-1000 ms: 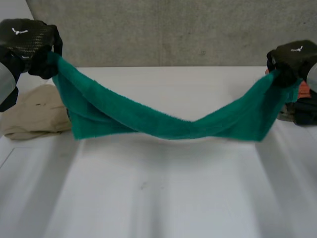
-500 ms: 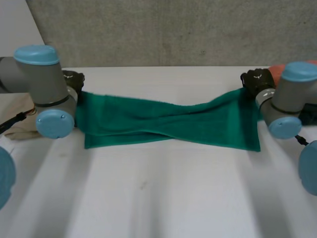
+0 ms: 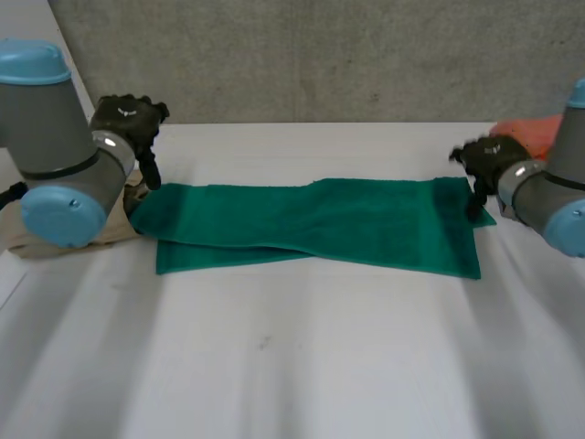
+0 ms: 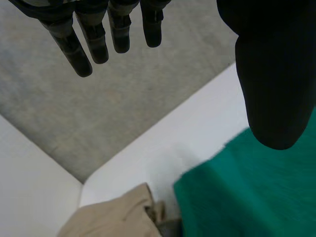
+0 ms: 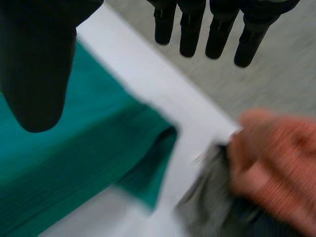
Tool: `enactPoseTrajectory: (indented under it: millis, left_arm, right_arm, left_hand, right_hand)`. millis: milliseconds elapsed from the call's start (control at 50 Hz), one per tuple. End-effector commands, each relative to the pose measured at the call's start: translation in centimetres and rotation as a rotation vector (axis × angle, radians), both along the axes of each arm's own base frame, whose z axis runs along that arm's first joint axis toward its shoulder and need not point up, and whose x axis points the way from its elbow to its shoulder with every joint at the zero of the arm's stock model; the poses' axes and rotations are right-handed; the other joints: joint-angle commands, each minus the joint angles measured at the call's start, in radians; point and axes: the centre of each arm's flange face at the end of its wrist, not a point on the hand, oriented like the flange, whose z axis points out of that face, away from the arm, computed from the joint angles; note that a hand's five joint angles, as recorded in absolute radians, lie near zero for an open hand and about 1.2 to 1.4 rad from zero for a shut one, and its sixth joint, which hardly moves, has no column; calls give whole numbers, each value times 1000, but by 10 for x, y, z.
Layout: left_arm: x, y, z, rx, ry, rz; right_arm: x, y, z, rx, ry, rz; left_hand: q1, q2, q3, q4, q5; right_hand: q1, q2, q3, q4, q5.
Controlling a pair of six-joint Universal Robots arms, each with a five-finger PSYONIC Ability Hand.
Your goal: Fold the laundry.
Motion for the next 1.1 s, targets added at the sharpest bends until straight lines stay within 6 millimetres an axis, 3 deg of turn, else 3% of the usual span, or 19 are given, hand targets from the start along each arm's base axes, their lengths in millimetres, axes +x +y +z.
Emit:
enactPoseTrajectory:
  millis: [20, 120, 200, 460, 840, 940, 1020, 1100]
  left_arm:
    - [1, 18, -16, 31, 1, -82]
    - [2, 17, -24, 12, 7, -83]
    - [2, 16, -28, 13, 8, -80]
    - [4, 15, -33, 28, 9, -76]
    - [10, 11, -34, 31, 10, -59]
    - [10, 12, -35, 37, 8, -59]
    - [10, 14, -37, 44, 6, -57]
    - [12, 17, -40, 56, -3, -54]
  right_arm:
    - [-14, 34, -35, 214, -13, 11]
    - [-13, 40, -63, 240, -50, 41]
    - [-14, 36, -72, 205, -66, 32]
    - [-13, 25, -84, 98, -66, 30]
    - [-8, 8, -79, 15, -69, 42]
    - [-6, 2, -71, -18, -78, 49]
    - [-1, 2, -58, -52, -84, 69]
    - [9, 9, -35, -96, -95, 105]
  left_hand:
    - [-16, -27, -26, -21, -43]
    - [-16, -27, -26, -21, -43]
    - [-16, -27, -26, -21, -43]
    - [-16, -27, -26, -21, -43]
    - [-16, -27, -26, -21, -43]
    - [-16, -27, -26, -21, -43]
    - [-16, -27, -26, -21, -43]
    - [-16, -27, -26, -21, -43]
  right_hand:
    - [214, 213, 210, 212, 205]
    - [217, 216, 213, 215, 208]
    - [216, 216, 213, 215, 208]
    - [363, 362, 360, 362, 354]
    - [434, 433, 430, 432, 425]
    - [665, 664, 662, 664, 656]
    - [1068, 1067, 1064, 1066, 1059]
    - [1068, 1068, 1065, 1067, 1060]
